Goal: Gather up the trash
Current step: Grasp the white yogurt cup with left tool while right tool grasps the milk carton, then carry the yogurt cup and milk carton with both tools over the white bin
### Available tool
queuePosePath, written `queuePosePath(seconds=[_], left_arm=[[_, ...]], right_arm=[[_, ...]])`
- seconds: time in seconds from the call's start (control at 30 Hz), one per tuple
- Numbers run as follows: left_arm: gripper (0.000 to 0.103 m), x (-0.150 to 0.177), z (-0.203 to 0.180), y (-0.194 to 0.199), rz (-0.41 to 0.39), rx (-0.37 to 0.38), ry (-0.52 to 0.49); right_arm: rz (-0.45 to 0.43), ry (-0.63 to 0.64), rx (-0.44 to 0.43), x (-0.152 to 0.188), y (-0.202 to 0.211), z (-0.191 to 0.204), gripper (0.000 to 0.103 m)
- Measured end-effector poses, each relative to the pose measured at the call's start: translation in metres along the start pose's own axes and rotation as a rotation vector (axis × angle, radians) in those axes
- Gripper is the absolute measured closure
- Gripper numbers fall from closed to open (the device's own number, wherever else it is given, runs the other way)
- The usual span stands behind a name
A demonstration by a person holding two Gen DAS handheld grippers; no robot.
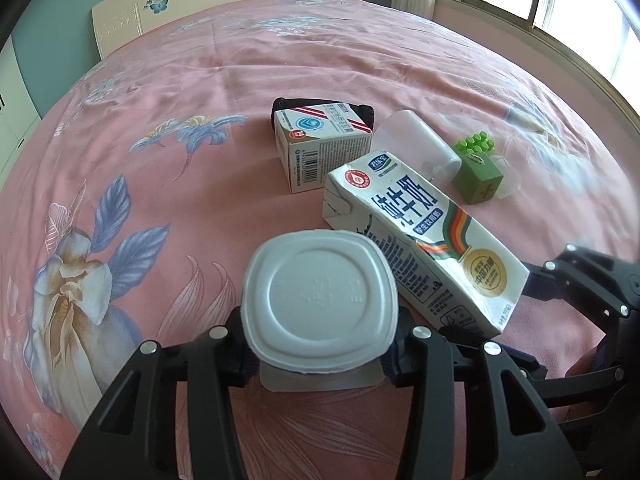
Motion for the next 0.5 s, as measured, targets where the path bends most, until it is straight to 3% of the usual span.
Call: queuePosePath(seconds=[0.33, 0.5], left_arm=[[0.055, 0.011, 0.007, 0.032, -0.031, -0.031, -0.003], [0.055, 0.020, 0.014, 0.059, -0.034, -0.030, 0.028]], right_arm=[[-0.044, -0.025, -0.002, 0.007, 0.048, 0.008, 0.056], [-0.063, 0.037, 0.008, 0.009, 0.080, 0.016, 0.056]])
Point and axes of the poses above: each gripper's, at about its wrist camera, not at the fingertips, and y roughly against the way its jaws point, z to its left, x to its underside, the point moved 4 cm from there along -y, roughly the way its jaws point, and after that the axes turned 11 degrees about y, right-handed, at the moved point
